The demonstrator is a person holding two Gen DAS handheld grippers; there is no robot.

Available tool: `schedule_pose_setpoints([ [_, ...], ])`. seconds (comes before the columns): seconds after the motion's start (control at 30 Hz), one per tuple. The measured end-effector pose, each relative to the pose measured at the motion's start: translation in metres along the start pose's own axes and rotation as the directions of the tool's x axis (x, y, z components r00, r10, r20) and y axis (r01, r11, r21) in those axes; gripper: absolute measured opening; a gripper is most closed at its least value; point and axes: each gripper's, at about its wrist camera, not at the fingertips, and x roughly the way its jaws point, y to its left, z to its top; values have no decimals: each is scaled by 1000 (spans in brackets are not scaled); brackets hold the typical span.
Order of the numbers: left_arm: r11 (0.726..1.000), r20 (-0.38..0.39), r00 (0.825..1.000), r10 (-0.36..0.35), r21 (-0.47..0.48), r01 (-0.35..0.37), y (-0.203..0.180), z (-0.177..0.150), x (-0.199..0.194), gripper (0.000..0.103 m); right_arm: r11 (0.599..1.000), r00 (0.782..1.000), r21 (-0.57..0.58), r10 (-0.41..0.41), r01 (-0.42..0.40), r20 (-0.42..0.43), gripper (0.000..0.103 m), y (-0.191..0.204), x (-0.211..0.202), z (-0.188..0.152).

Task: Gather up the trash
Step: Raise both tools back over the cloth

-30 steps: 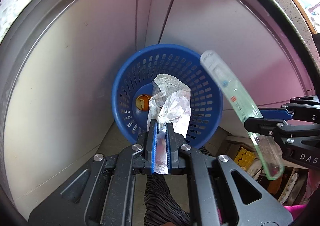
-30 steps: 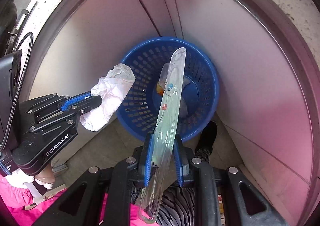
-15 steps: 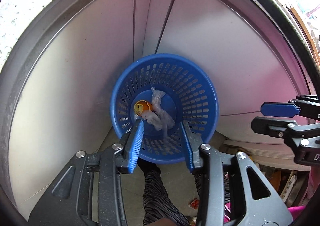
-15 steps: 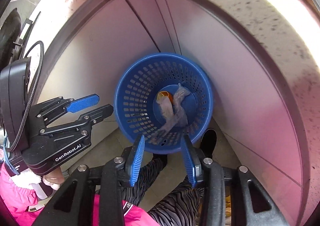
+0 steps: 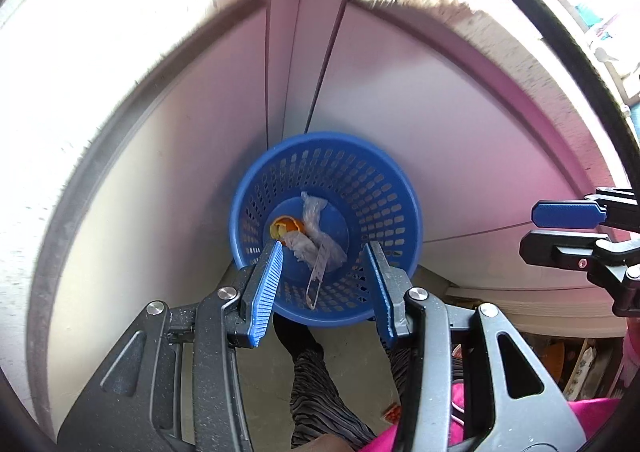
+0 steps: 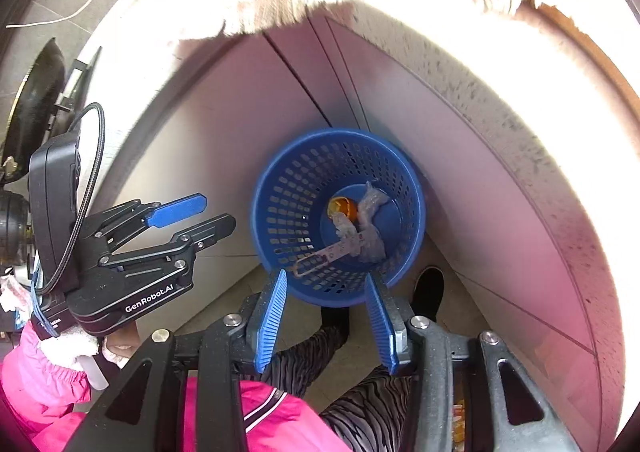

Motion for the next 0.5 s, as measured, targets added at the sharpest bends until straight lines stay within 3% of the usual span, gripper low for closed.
schedule_pose_setpoints([
  [0.5,1000,161,987,-12,19,9,-16,29,-75,42,999,987,-9,34,-33,157,62,0,-68,7],
])
